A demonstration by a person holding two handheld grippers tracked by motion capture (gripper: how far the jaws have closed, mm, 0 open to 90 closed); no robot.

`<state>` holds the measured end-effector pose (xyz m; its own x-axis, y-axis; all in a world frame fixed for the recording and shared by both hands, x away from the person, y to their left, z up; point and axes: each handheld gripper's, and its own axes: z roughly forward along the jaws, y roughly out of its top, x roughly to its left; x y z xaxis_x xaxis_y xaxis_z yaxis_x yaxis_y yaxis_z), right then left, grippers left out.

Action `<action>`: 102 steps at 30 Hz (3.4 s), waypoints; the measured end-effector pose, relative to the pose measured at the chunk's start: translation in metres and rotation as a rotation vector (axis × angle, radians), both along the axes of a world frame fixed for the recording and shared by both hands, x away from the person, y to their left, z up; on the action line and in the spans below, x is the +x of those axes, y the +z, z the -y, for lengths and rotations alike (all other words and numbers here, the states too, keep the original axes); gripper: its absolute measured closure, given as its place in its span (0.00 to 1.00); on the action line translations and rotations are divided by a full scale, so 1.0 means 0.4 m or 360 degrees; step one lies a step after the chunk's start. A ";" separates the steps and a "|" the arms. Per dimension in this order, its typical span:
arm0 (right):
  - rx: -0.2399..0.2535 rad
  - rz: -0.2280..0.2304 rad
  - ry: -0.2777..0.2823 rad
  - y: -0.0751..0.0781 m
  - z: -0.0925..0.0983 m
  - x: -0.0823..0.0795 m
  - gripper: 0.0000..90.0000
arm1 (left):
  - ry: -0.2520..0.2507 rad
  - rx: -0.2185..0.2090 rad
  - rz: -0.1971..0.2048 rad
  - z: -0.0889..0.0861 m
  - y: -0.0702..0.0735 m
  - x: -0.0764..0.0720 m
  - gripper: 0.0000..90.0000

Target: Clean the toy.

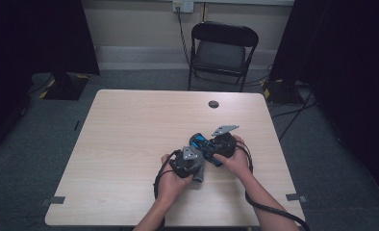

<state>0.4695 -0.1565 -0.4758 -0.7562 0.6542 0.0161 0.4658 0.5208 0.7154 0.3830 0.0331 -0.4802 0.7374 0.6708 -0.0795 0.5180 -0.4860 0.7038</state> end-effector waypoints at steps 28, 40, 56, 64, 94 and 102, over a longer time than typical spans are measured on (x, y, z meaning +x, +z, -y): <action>0.0018 0.0003 -0.0013 -0.002 0.000 0.000 0.48 | -0.0171 -0.0068 -0.0003 0.089 -0.004 -0.059 0.85; 0.0015 0.0002 -0.0012 -0.002 0.000 0.000 0.48 | -0.0299 -0.0178 -0.0068 0.114 -0.006 -0.078 0.85; 0.0022 0.0008 -0.0015 -0.003 0.002 -0.002 0.48 | -0.0323 -0.0250 0.0007 0.033 0.053 -0.097 0.84; 0.0024 0.0006 -0.0018 -0.003 0.001 -0.002 0.48 | -0.0200 -0.0272 0.0061 -0.066 0.093 -0.073 0.84; 0.0024 0.0019 -0.0006 -0.004 0.002 -0.002 0.48 | 0.0467 -0.0093 0.0266 -0.209 0.042 0.109 0.84; 0.0021 0.0023 -0.0003 -0.005 0.002 -0.003 0.48 | 0.0410 0.0091 0.0157 -0.155 -0.016 0.115 0.84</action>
